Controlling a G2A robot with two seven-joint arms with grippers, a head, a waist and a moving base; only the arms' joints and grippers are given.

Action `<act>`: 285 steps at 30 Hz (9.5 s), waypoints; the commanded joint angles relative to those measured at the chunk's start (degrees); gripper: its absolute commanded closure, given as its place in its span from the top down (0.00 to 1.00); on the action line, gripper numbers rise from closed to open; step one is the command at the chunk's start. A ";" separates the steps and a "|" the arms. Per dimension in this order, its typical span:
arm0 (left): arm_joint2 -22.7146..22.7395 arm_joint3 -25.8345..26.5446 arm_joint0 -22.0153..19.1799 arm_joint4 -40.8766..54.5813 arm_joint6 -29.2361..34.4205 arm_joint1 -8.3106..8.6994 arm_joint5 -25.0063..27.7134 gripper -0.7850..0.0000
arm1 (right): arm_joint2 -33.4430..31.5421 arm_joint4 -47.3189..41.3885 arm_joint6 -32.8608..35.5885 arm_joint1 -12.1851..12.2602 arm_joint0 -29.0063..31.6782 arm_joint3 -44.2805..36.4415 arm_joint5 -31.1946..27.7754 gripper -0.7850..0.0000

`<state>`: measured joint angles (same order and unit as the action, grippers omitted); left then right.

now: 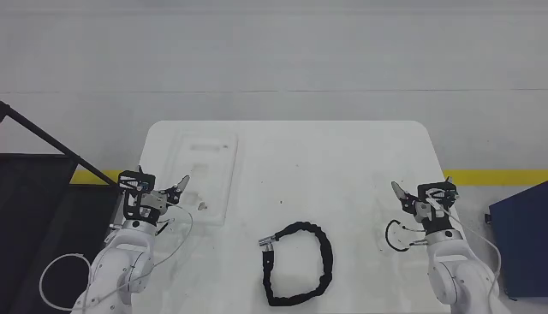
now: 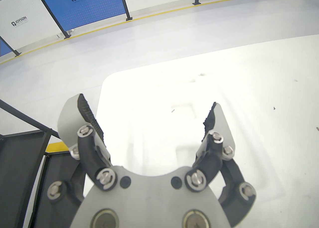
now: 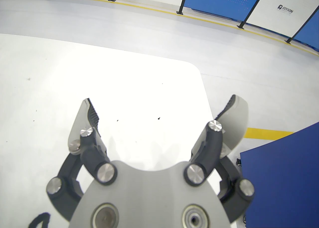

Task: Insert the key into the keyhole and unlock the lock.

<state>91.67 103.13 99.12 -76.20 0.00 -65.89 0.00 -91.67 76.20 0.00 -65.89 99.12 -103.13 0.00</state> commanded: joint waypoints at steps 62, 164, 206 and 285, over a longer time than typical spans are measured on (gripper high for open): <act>0.80 7.71 -16.52 -94.01 -69.85 16.48 34.43 1.00 | 0.00 0.00 0.00 0.00 0.00 0.00 0.00 1.00; -68.35 -7.64 -64.60 -99.80 -53.44 34.66 23.49 0.38 | 0.00 0.00 0.00 0.00 0.00 0.00 0.00 1.00; -61.45 -3.85 -65.82 -93.42 -54.46 36.17 29.68 0.00 | 0.00 0.00 0.00 0.00 0.00 0.00 0.00 1.00; -44.08 -11.71 -29.18 17.99 -37.19 38.30 44.69 0.00 | 24.25 60.32 0.99 0.86 -19.06 0.56 -22.81 1.00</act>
<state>47.59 91.42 69.95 -58.22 -37.19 -27.59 44.69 -67.43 136.52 0.99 -65.03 80.06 -102.57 -22.81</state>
